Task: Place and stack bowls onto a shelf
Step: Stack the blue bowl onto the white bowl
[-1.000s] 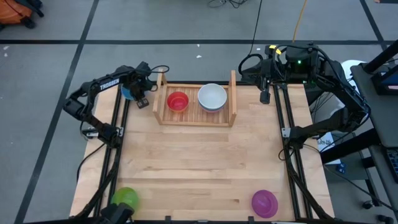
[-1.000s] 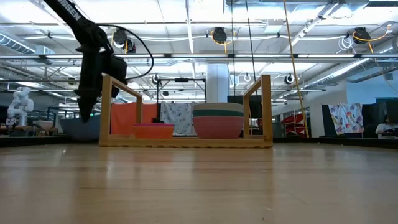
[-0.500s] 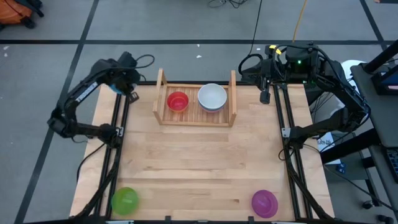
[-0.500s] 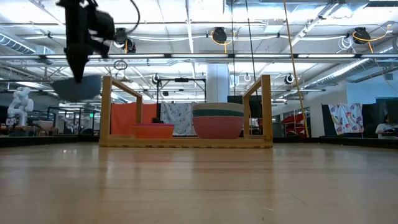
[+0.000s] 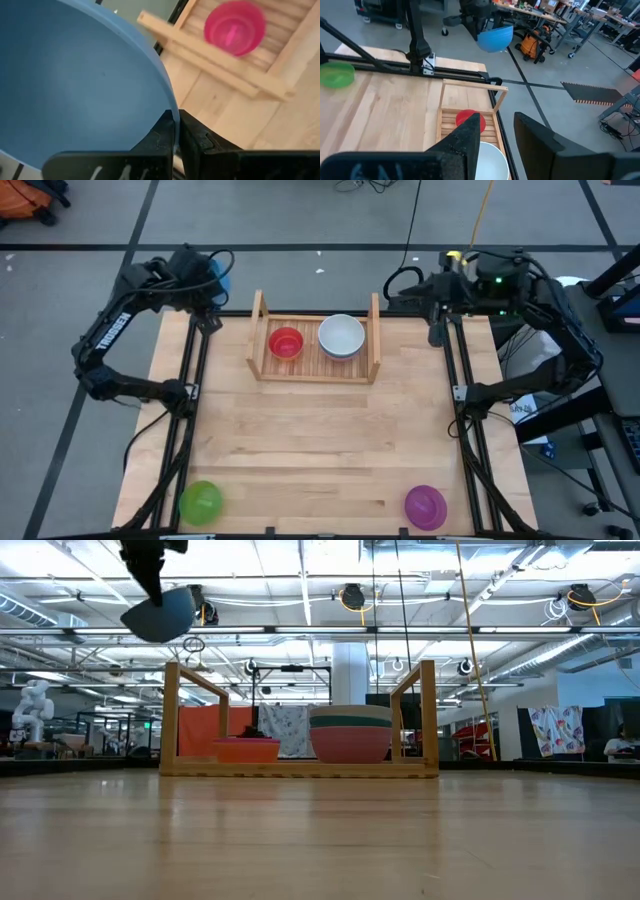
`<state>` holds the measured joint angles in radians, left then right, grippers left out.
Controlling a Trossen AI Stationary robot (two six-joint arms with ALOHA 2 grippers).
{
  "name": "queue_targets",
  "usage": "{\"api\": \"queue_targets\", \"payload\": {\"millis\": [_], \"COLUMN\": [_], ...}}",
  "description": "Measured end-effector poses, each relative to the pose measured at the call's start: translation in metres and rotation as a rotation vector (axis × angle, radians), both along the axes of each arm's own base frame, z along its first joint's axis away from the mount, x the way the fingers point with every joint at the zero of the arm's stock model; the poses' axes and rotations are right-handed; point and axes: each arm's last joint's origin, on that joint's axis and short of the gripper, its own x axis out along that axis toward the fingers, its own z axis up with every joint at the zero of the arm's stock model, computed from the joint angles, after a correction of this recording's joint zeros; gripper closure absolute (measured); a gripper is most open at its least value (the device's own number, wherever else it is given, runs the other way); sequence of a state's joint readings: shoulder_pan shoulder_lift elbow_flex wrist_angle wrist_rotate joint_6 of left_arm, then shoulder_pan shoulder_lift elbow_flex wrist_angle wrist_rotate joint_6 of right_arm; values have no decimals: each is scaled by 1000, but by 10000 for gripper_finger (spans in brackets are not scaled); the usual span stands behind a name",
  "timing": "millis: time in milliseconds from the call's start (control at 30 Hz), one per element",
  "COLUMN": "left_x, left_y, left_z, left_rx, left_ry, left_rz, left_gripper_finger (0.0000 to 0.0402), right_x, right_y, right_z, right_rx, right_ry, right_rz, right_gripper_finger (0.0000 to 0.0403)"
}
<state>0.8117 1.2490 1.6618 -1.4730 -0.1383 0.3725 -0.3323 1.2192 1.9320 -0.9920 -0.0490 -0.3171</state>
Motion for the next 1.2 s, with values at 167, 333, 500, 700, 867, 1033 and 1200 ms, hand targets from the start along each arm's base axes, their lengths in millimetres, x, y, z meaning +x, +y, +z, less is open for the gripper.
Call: {"api": "queue_targets", "payload": {"millis": [167,333,500,700,867,1033,1200], "left_x": [20,53,89,128,160,186,210], "left_y": [-3,0,1,-2,-4,-3,-5], "left_z": [5,-2,-10,-9,-5,-6,-12], "left_rx": [-9,-35,-54,-59,-38,-63,-74], "left_ry": [-35,-35,-16,-15,-22,-55,-58], "left_rz": [-30,-82,-164,-247,-329,-379,-423], "left_gripper_finger": [390,390,390,390,390,390,390], "right_x": [-15,-32,-46,-57,-68,-77,-86], "right_y": [5,9,13,16,20,24,27], "right_z": [5,6,5,6,5,5,7], "right_rx": [0,-25,-18,6,7,4,-2], "right_ry": [-37,-19,7,-14,-1,-9,-30], "right_rz": [-10,-85,-103,-112,-112,-111,-110], "right_gripper_finger": [291,291,291,291,291,291,291]}}
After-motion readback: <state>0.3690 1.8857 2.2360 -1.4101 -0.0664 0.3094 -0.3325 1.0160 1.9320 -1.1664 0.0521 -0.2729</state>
